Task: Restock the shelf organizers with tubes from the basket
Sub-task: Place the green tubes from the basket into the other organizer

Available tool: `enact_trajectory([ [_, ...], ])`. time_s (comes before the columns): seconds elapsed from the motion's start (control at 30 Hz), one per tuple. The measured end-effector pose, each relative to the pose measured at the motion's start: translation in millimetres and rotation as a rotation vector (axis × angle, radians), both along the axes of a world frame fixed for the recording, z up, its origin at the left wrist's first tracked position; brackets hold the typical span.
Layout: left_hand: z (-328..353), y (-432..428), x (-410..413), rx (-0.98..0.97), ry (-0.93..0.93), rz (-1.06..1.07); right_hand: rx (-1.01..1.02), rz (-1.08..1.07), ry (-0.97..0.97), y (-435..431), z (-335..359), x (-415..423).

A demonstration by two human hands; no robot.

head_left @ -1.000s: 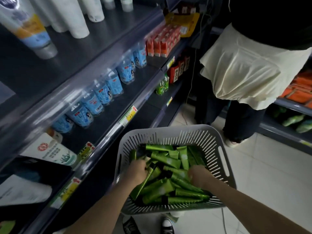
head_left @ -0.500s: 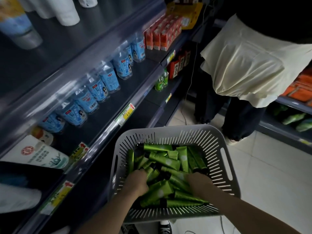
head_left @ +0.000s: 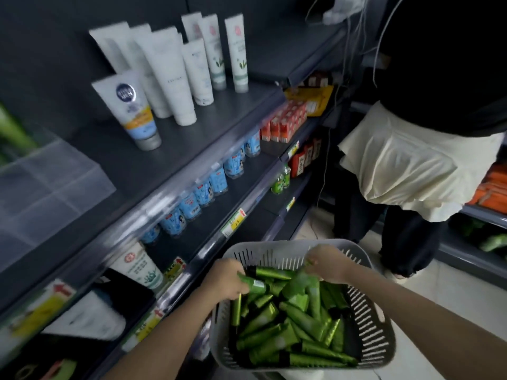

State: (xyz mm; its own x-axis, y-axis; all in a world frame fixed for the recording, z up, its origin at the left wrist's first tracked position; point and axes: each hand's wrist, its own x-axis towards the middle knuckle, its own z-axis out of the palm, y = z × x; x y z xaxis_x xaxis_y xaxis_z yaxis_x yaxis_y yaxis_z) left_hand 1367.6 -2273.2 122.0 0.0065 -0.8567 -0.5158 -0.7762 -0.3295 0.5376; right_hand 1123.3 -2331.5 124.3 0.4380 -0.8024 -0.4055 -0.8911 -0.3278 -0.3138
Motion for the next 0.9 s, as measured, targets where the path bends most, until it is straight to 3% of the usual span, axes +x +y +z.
enact_trajectory([
  [0.13, 64, 1, 17, -0.168, 0.083, 0.077, -0.134, 0.016, -0.155, -14, 73, 18],
  [0.4, 192, 7, 65, -0.509, 0.041, 0.135, -0.344, 0.066, -0.536, -24, 216, 85],
  [0.5, 236, 20, 88, -0.681, 0.052, 0.197, -0.428, 0.115, -0.642, -22, 257, 116],
  [0.7, 310, 62, 145, -0.845, 0.140, 0.394, -0.483, 0.159, -0.884, -14, 314, 190],
  [0.9, 349, 99, 206, -0.943, -0.207, 0.544, -0.505, 0.292, -0.932, -3, 345, 285],
])
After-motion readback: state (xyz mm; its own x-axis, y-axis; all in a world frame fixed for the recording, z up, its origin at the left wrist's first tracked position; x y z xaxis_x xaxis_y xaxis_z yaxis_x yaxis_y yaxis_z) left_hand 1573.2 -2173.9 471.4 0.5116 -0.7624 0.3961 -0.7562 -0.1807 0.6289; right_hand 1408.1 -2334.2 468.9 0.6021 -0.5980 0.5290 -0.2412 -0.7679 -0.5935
